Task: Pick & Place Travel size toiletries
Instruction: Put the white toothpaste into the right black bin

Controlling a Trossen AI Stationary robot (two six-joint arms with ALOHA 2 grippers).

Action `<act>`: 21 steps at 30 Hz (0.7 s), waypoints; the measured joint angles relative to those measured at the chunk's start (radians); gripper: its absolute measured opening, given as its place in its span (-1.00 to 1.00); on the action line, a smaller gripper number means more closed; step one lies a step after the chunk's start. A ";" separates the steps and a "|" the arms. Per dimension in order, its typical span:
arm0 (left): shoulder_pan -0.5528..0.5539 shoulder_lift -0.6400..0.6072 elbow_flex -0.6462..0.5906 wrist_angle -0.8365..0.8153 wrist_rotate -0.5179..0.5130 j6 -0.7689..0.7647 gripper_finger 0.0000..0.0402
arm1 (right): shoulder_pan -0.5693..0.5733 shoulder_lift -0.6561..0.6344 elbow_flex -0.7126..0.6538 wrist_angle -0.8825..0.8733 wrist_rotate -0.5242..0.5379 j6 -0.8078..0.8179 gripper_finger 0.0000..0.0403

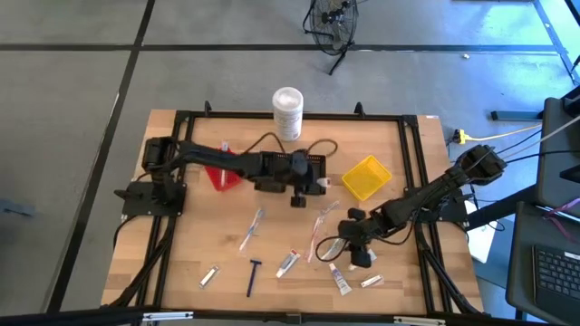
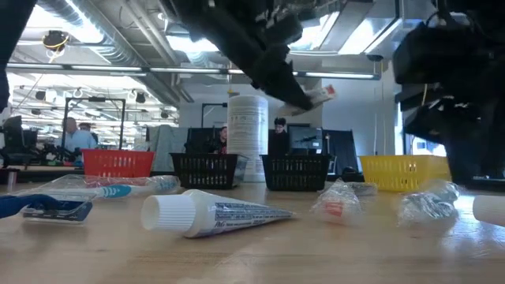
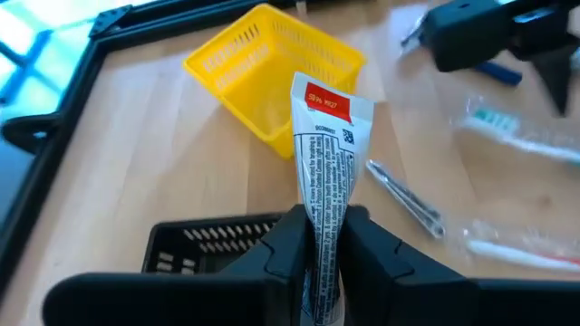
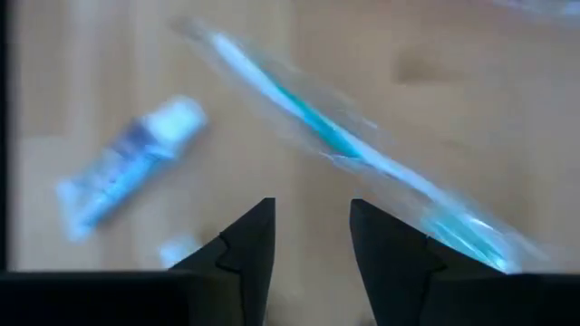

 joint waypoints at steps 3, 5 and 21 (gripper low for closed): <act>0.040 0.017 0.000 0.037 0.070 -0.005 -0.74 | 0.000 -0.045 -0.008 -0.062 0.118 -0.006 -0.32; 0.064 0.032 0.000 0.039 0.077 -0.007 -0.74 | 0.000 -0.071 -0.021 -0.065 0.179 -0.031 -0.34; 0.188 0.156 -0.006 0.053 0.072 -0.072 -0.71 | 0.005 -0.288 -0.233 0.041 0.360 -0.009 -0.41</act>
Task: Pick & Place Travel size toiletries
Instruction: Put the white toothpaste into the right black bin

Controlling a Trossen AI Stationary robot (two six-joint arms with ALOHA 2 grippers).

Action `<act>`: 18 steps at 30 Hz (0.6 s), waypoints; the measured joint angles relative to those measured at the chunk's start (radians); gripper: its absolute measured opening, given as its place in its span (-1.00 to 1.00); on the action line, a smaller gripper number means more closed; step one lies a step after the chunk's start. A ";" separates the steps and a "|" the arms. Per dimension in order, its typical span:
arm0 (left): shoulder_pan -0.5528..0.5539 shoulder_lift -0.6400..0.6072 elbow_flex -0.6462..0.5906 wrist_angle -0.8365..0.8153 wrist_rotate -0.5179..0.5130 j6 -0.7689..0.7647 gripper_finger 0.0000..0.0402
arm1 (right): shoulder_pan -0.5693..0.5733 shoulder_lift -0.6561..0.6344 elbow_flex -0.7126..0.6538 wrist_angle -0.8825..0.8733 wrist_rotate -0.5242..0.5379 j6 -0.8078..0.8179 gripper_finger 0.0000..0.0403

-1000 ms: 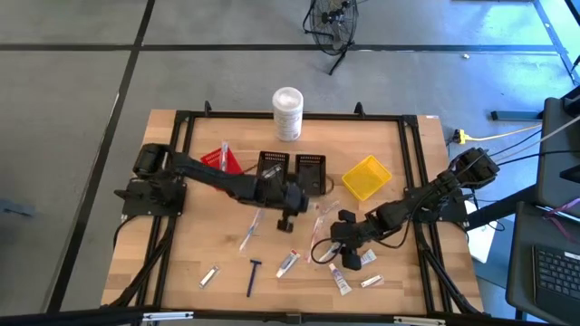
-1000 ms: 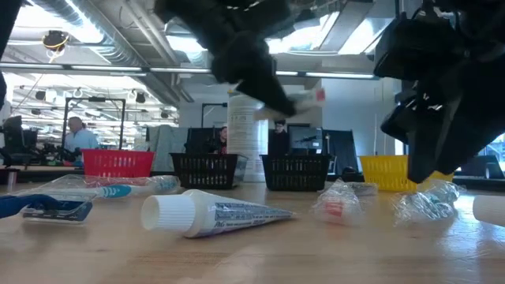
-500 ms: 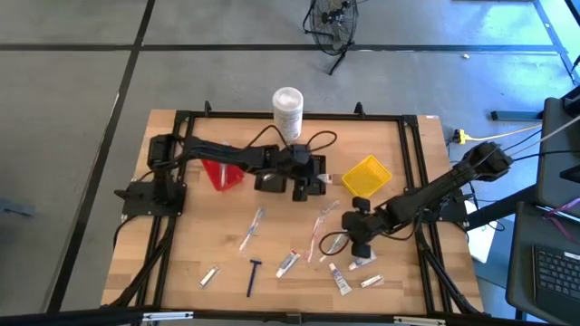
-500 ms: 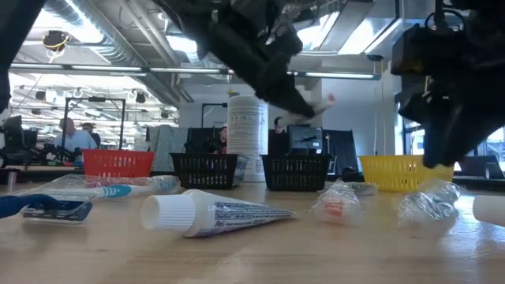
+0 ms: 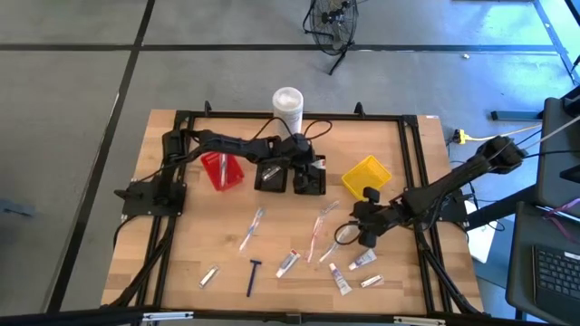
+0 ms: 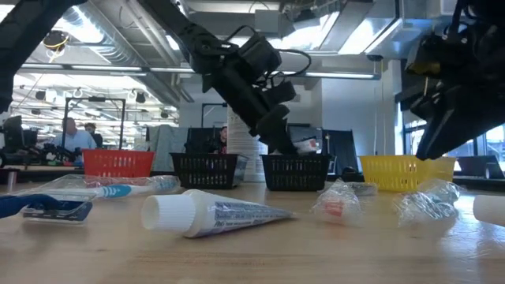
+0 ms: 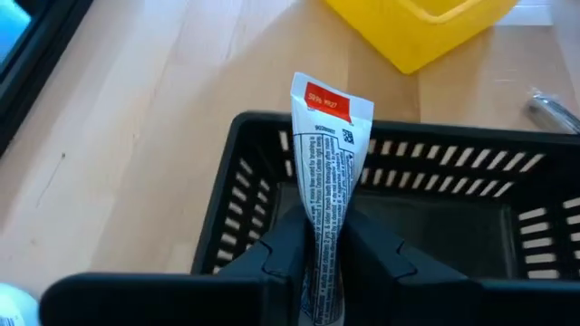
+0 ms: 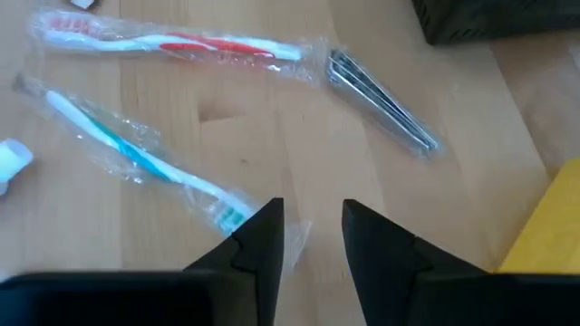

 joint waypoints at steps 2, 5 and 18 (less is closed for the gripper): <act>0.005 -0.002 -0.001 -0.005 0.001 -0.003 -0.68 | 0.000 -0.009 -0.014 0.006 0.001 0.000 -0.39; 0.005 -0.003 -0.001 -0.021 0.001 -0.003 -0.65 | 0.000 -0.010 -0.014 0.019 0.004 0.000 -0.36; 0.007 0.003 -0.001 -0.032 0.001 -0.009 -0.63 | -0.001 -0.011 -0.014 0.086 0.006 -0.031 -0.39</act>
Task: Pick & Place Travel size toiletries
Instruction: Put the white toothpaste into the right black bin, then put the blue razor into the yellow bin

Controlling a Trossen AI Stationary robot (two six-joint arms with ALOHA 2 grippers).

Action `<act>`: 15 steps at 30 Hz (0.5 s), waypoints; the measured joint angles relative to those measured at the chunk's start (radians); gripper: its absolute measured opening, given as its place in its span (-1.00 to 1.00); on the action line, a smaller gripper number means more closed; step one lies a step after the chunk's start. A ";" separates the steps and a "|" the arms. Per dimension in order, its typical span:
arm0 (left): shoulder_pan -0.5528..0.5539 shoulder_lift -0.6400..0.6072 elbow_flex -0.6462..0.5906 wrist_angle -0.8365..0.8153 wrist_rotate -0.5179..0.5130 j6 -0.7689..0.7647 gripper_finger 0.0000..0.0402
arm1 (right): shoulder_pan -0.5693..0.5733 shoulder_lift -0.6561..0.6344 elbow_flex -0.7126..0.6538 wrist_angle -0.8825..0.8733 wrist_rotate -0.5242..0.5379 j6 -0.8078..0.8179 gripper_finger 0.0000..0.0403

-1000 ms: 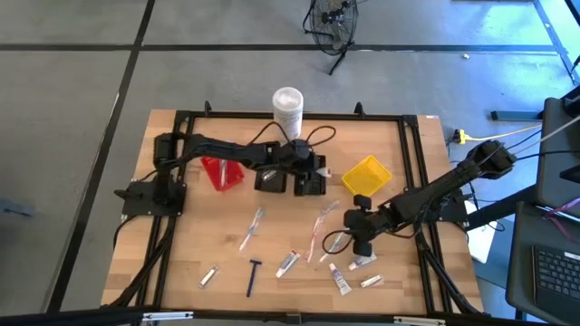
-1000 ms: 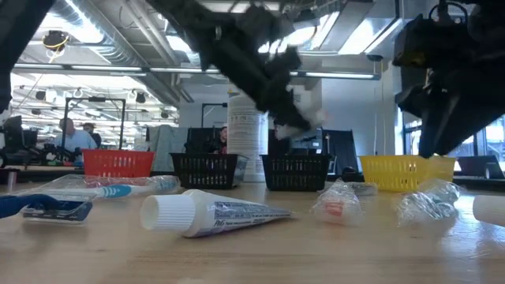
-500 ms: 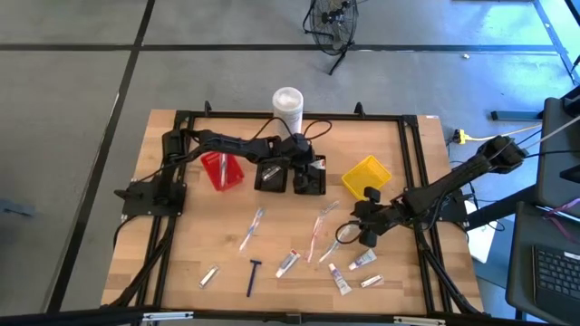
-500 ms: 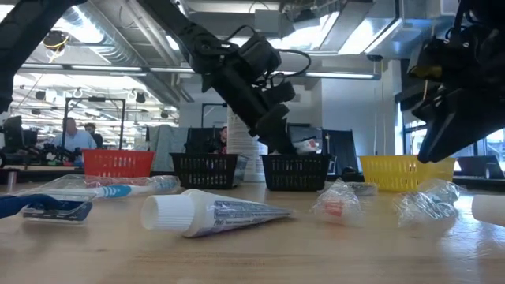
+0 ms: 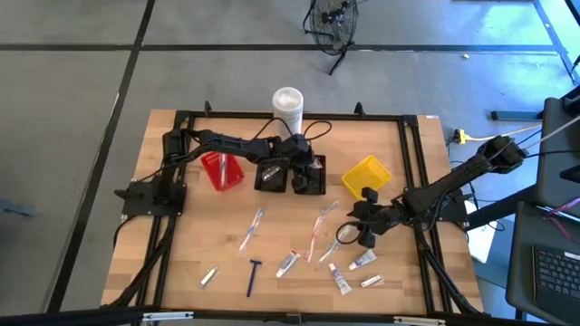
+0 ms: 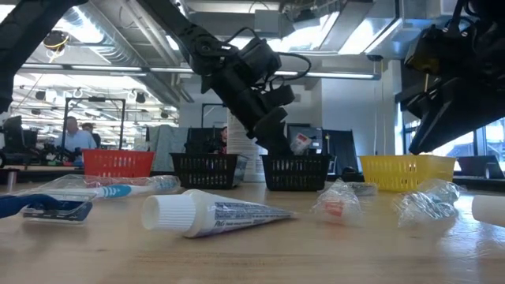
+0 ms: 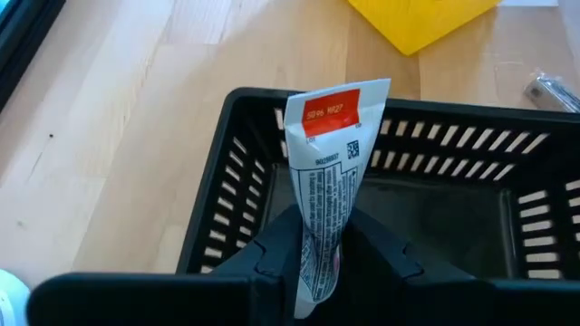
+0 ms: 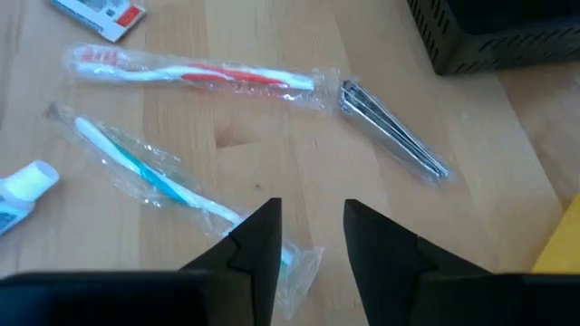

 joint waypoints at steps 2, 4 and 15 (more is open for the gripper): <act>0.000 0.000 0.000 -0.011 0.000 -0.003 -0.62 | 0.000 0.000 0.000 0.014 0.002 -0.001 -0.40; 0.000 0.000 0.000 -0.031 0.000 -0.004 -0.59 | 0.000 0.000 0.000 0.025 0.003 -0.008 -0.40; -0.021 -0.011 0.012 -0.048 -0.005 -0.047 -0.34 | -0.005 0.000 0.000 0.075 0.007 -0.019 -0.32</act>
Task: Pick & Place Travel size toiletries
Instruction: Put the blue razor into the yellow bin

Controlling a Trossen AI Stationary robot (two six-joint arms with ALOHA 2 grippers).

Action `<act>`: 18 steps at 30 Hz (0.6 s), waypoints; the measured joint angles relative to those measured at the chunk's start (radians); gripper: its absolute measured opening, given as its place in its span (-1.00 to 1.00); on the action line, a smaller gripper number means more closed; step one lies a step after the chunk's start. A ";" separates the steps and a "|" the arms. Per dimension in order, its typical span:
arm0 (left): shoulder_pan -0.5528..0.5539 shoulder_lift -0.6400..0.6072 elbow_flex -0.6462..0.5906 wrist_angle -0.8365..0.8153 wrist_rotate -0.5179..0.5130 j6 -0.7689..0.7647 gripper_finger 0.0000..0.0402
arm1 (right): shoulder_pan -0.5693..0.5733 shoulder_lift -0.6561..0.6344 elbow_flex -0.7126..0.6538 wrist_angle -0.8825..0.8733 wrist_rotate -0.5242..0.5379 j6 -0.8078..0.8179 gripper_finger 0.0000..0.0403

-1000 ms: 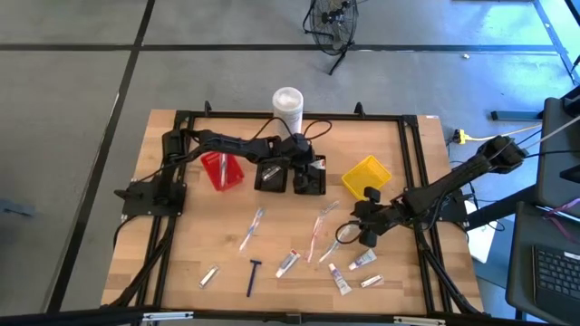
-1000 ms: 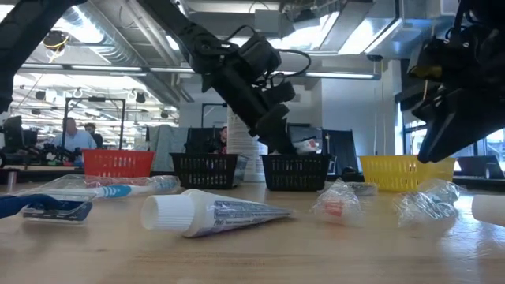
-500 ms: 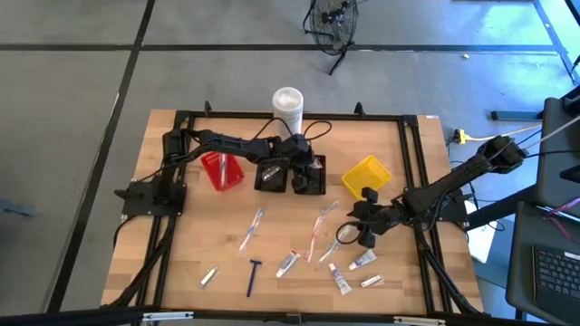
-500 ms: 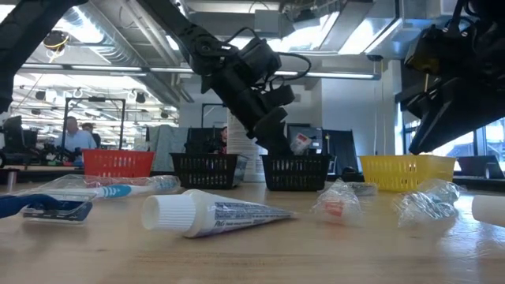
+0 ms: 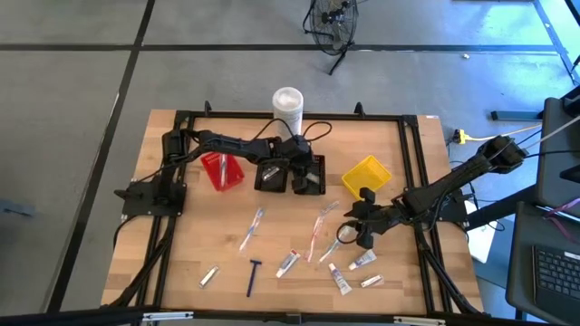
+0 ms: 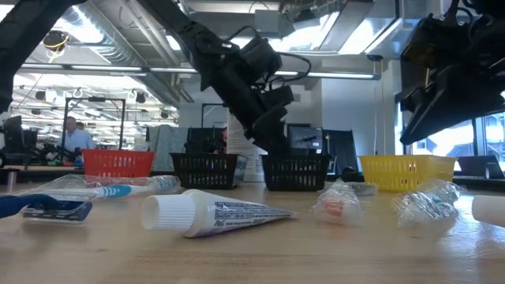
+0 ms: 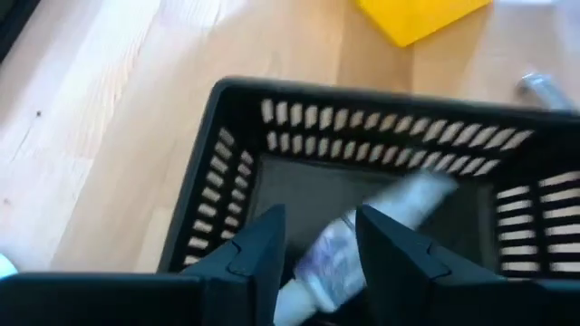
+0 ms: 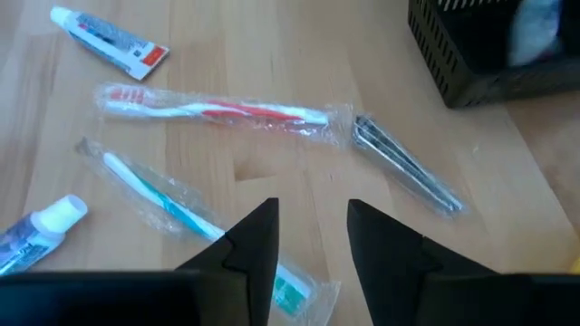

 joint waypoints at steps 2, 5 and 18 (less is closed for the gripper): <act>-0.012 -0.017 0.009 -0.001 -0.005 0.000 -0.33 | -0.006 0.000 0.000 0.008 0.001 -0.003 -0.33; -0.034 -0.058 0.013 -0.008 -0.025 0.001 -0.34 | -0.014 0.000 0.001 0.023 0.003 -0.004 -0.35; -0.098 -0.279 0.012 -0.315 -0.127 -0.080 -0.42 | -0.014 0.000 0.001 0.076 0.019 -0.034 0.11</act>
